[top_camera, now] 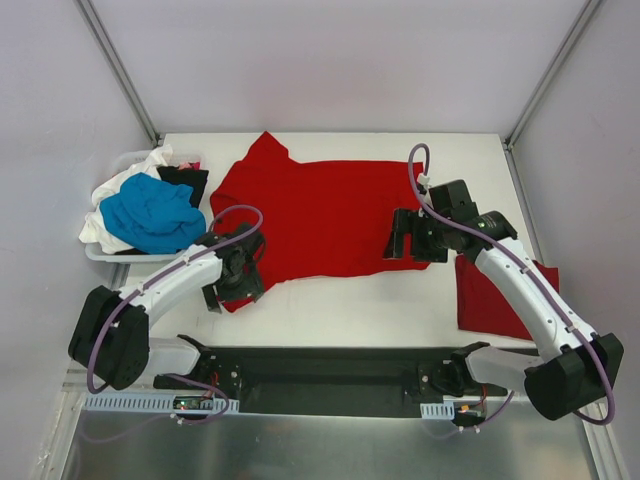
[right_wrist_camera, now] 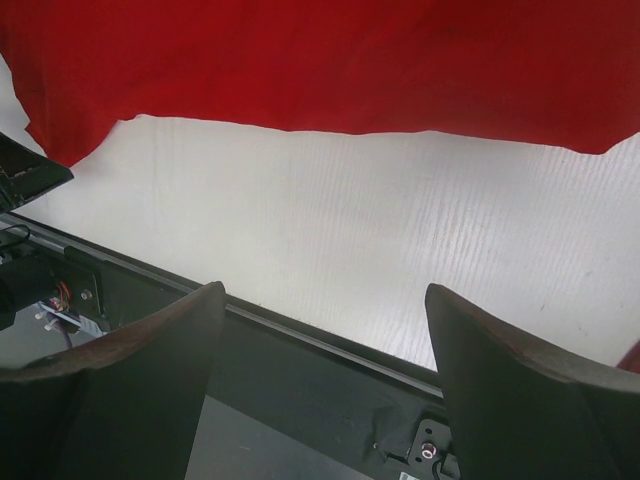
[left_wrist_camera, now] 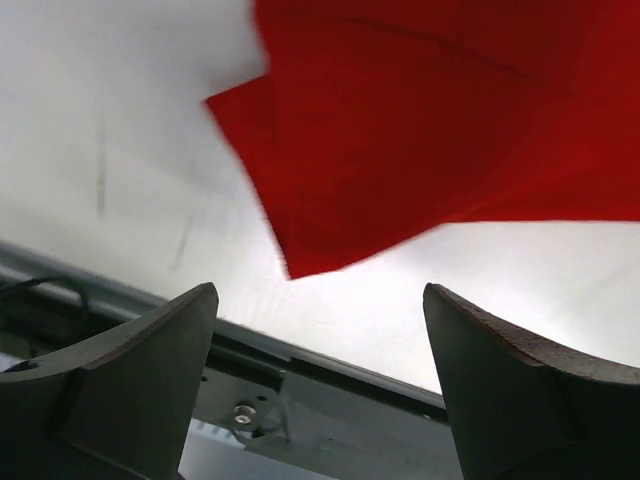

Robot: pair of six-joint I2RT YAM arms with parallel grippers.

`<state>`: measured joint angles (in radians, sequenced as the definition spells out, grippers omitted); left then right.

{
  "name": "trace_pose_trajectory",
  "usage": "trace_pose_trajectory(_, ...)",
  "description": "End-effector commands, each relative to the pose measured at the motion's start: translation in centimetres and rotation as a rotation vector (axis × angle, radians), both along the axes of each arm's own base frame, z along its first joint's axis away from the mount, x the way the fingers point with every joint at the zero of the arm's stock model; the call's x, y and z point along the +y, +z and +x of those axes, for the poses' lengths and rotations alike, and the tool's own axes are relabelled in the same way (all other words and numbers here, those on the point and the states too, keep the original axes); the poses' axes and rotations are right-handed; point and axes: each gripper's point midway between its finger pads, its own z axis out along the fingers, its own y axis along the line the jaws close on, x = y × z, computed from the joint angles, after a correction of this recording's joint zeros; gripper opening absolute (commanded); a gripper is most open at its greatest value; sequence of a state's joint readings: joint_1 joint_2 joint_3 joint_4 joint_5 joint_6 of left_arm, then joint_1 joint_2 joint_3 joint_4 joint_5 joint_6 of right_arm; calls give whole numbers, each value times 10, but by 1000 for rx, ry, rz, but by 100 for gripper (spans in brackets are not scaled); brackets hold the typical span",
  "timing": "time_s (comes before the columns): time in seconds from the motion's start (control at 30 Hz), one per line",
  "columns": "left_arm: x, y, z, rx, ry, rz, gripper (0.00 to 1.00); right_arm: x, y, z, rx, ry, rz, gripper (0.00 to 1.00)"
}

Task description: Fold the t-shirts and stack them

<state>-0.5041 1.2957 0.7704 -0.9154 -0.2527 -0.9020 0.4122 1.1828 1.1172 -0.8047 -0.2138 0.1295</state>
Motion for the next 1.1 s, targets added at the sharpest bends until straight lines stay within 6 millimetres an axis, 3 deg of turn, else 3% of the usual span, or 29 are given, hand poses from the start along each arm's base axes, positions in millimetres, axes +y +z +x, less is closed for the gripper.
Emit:
trace_pose_trajectory(0.0, -43, 17, 31, -88, -186, -202, 84, -1, 14, 4, -39, -7, -1, 85)
trace_pose_trajectory(0.2, -43, 4, 15, -76, -246, -245, 85, -1, 4, 8, -28, -13, -13, 85)
trace_pose_trajectory(0.27, -41, -1, 11, -59, -252, -242, 82, -4, -11, 7, -9, -23, -35, 83)
trace_pose_trajectory(0.33, -40, -4, 12, -55, -245, -235, 57, -14, -28, 8, 6, -60, -76, 76)
trace_pose_trajectory(0.4, -42, -3, 13, -54, -240, -235, 49, -34, -58, 9, 56, -130, -108, 74)
trace_pose_trajectory(0.47, -46, 1, 17, -59, -233, -249, 53, -55, -78, 9, 92, -195, -123, 76)
trace_pose_trajectory(0.57, -50, 8, 22, -87, -212, -268, 61, -73, -94, 6, 135, -232, -145, 79)
trace_pose_trajectory(0.73, -57, 22, 28, -107, -217, -293, 62, -78, -112, 5, 196, -280, -136, 81)
trace_pose_trajectory(0.8, -57, 31, 32, -123, -223, -287, 54, -82, -116, 9, 209, -301, -122, 81)
trace_pose_trajectory(0.9, -57, 44, 36, -136, -226, -286, 26, -83, -117, 19, 217, -318, -103, 81)
trace_pose_trajectory(0.97, -58, 49, 36, -142, -221, -292, 26, -85, -122, 26, 237, -339, -85, 81)
trace_pose_trajectory(1.07, -58, 52, 34, -136, -218, -294, 38, -86, -126, 38, 250, -356, -62, 81)
